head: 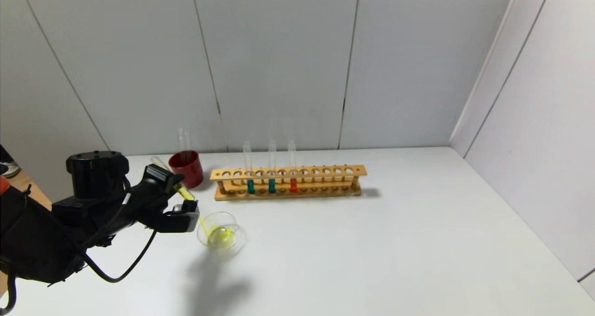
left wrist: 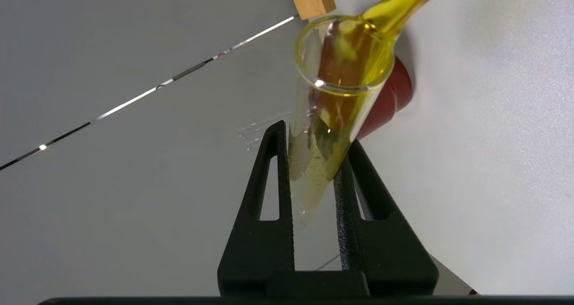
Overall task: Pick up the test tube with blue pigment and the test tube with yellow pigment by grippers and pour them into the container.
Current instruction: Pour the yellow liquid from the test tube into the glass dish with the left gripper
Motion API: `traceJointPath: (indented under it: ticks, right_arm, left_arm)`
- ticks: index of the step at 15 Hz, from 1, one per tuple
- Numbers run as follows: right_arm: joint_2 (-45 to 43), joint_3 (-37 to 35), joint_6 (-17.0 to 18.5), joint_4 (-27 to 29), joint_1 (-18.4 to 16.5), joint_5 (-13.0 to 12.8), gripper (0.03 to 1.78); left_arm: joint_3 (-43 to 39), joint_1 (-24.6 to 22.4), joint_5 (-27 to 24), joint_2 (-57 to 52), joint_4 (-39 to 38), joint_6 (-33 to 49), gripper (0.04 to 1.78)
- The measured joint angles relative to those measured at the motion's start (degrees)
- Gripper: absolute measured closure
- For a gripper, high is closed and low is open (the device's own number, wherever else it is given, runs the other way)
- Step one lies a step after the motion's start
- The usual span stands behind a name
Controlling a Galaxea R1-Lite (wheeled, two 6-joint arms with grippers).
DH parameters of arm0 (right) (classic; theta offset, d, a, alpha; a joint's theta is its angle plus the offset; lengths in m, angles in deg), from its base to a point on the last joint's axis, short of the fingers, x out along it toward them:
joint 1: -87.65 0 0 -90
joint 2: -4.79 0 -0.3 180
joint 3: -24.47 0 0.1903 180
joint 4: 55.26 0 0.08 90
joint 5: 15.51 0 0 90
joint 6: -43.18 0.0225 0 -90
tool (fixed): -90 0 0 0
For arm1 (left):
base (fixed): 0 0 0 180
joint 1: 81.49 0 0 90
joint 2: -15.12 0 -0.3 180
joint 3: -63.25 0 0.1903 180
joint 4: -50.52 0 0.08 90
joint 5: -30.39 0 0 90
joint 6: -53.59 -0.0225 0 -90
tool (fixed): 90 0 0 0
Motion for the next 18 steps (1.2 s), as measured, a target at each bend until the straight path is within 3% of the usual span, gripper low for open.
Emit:
traceJointPath:
  ticks: [18]
  right_arm:
    - [0.0,0.0,0.0,0.0,0.0,0.0,0.06]
  left_arm:
    - [2.5,1.2,-0.4,1.4,0.0,-4.4,1.5]
